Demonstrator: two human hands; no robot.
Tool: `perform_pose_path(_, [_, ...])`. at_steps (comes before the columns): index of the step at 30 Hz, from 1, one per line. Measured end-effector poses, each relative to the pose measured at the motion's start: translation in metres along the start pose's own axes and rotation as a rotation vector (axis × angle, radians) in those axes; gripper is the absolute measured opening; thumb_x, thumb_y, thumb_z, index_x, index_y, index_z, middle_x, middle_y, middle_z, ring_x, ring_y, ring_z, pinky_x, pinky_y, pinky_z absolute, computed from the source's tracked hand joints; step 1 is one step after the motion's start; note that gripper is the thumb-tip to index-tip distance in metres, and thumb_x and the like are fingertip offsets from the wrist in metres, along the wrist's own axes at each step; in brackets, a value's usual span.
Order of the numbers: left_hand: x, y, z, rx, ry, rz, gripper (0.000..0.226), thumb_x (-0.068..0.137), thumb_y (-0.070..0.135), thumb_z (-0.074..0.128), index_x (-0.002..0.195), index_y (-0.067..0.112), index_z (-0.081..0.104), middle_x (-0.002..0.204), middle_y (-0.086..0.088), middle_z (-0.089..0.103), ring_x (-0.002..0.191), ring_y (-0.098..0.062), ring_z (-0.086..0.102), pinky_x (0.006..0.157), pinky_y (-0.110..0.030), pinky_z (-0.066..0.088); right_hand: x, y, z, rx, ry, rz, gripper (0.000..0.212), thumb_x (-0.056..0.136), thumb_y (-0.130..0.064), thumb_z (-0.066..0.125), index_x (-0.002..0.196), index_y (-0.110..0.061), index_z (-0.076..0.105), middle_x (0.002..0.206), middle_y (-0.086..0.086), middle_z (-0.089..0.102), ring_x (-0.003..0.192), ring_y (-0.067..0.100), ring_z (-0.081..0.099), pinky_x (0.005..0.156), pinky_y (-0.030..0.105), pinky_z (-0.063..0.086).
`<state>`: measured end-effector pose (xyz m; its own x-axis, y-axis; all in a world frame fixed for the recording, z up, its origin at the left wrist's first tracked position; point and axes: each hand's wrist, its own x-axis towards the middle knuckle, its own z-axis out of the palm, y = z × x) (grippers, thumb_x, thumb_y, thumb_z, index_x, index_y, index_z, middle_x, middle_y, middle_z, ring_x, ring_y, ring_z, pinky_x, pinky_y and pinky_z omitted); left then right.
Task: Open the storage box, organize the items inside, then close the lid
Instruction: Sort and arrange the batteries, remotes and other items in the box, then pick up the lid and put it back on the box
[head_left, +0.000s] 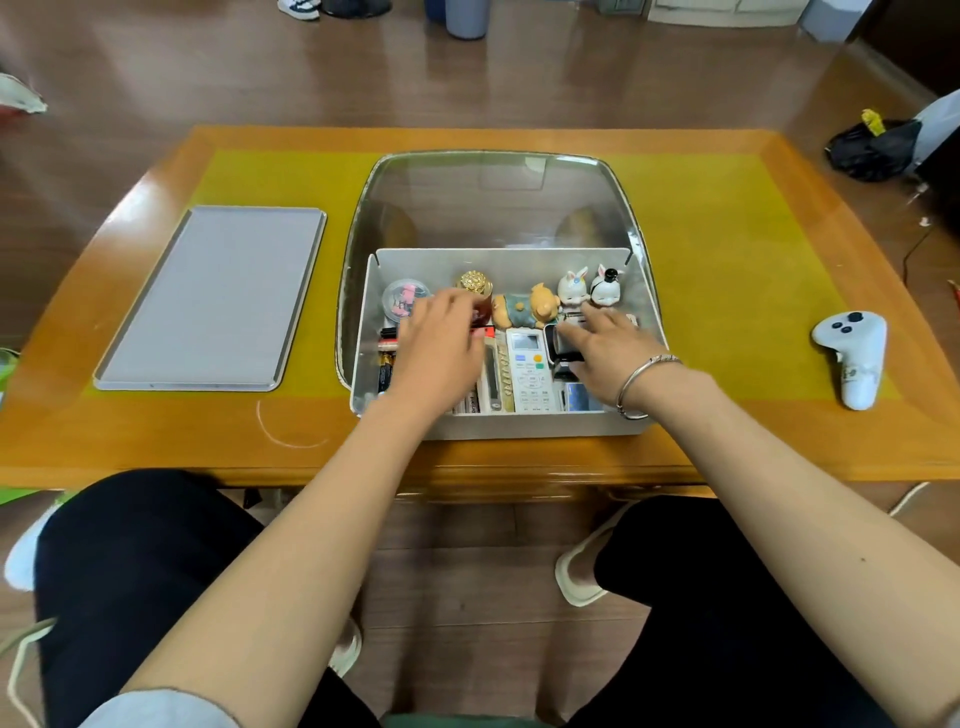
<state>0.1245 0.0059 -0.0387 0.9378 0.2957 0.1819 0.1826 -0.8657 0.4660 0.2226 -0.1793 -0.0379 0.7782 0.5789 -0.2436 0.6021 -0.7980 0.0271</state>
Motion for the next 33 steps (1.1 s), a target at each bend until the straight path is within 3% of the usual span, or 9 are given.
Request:
perform_pose_path(4, [-0.004, -0.032, -0.02, 0.105, 0.127, -0.129, 0.037, 0.096, 0.024, 0.05, 0.132, 0.018, 0.048, 0.14, -0.003, 0.046, 0.131, -0.023, 0.036, 0.106, -0.042, 0.031, -0.004, -0.01, -0.002, 0.022, -0.046, 0.045, 0.062, 0.094, -0.037, 0.047, 0.146, -0.023, 0.018, 0.155, 0.009, 0.016, 0.14, 0.031, 0.015, 0.108, 0.047, 0.03])
perform_pose_path(10, [-0.011, -0.089, -0.043, 0.056, 0.333, -0.315, 0.035, 0.102, 0.029, 0.036, 0.131, 0.013, 0.048, 0.135, -0.012, 0.049, 0.124, -0.032, 0.043, 0.098, -0.049, 0.035, -0.007, -0.024, -0.001, 0.023, -0.007, 0.141, 0.07, 0.093, -0.049, 0.044, 0.15, -0.027, 0.009, 0.158, 0.006, 0.004, 0.144, 0.029, 0.005, 0.114, 0.053, 0.011])
perform_pose_path(12, [-0.011, -0.111, -0.041, 0.126, 0.252, -0.422, 0.038, 0.102, 0.027, 0.036, 0.137, 0.013, 0.042, 0.14, -0.016, 0.043, 0.126, -0.037, 0.04, 0.1, -0.053, 0.033, -0.009, -0.028, 0.001, 0.043, -0.003, 0.157, 0.069, 0.093, -0.052, 0.041, 0.149, -0.027, 0.01, 0.158, 0.006, 0.004, 0.144, 0.029, 0.004, 0.114, 0.055, 0.01])
perform_pose_path(15, [-0.014, -0.132, -0.033, 0.256, -0.05, -0.587, 0.046, 0.1, 0.021, 0.04, 0.144, 0.015, 0.03, 0.147, -0.021, 0.03, 0.13, -0.042, 0.031, 0.106, -0.054, 0.027, -0.011, -0.033, 0.003, 0.072, -0.023, 0.181, 0.069, 0.092, -0.057, 0.037, 0.149, -0.028, 0.011, 0.158, 0.006, 0.004, 0.144, 0.03, 0.004, 0.114, 0.056, 0.011])
perform_pose_path(17, [-0.018, -0.139, -0.026, 0.325, -0.16, -0.611, 0.047, 0.095, 0.011, 0.041, 0.141, 0.012, 0.031, 0.142, -0.022, 0.032, 0.127, -0.043, 0.032, 0.105, -0.051, 0.028, -0.011, -0.035, 0.003, 0.084, -0.027, 0.191, 0.07, 0.092, -0.059, 0.035, 0.149, -0.028, 0.011, 0.158, 0.007, 0.004, 0.144, 0.03, 0.004, 0.113, 0.056, 0.012])
perform_pose_path(23, [-0.027, -0.141, -0.015, 0.47, -0.027, -0.485, 0.034, 0.092, 0.001, 0.047, 0.126, 0.007, 0.048, 0.12, -0.022, 0.046, 0.11, -0.039, 0.045, 0.089, -0.046, 0.042, -0.012, -0.038, 0.008, 0.108, 0.015, 0.225, 0.068, 0.091, -0.062, 0.032, 0.149, -0.03, 0.013, 0.158, 0.005, 0.003, 0.145, 0.028, 0.002, 0.113, 0.057, 0.006])
perform_pose_path(29, [-0.019, -0.134, -0.022, 0.43, -0.077, -0.53, 0.048, 0.086, 0.002, 0.058, 0.129, 0.006, 0.038, 0.121, -0.022, 0.048, 0.11, -0.039, 0.05, 0.091, -0.046, 0.042, -0.01, -0.039, 0.013, 0.122, 0.053, 0.243, 0.067, 0.091, -0.06, 0.033, 0.148, -0.031, 0.014, 0.158, 0.006, 0.004, 0.145, 0.028, 0.002, 0.111, 0.059, 0.001])
perform_pose_path(33, [-0.017, -0.132, -0.028, 0.507, -0.085, -0.553, 0.048, 0.082, 0.007, 0.063, 0.126, 0.003, 0.043, 0.12, -0.017, 0.051, 0.11, -0.034, 0.053, 0.092, -0.043, 0.039, -0.01, -0.041, 0.019, 0.14, 0.147, 0.239, 0.066, 0.092, -0.057, 0.033, 0.149, -0.03, 0.014, 0.158, 0.006, 0.003, 0.145, 0.028, 0.002, 0.112, 0.059, -0.001])
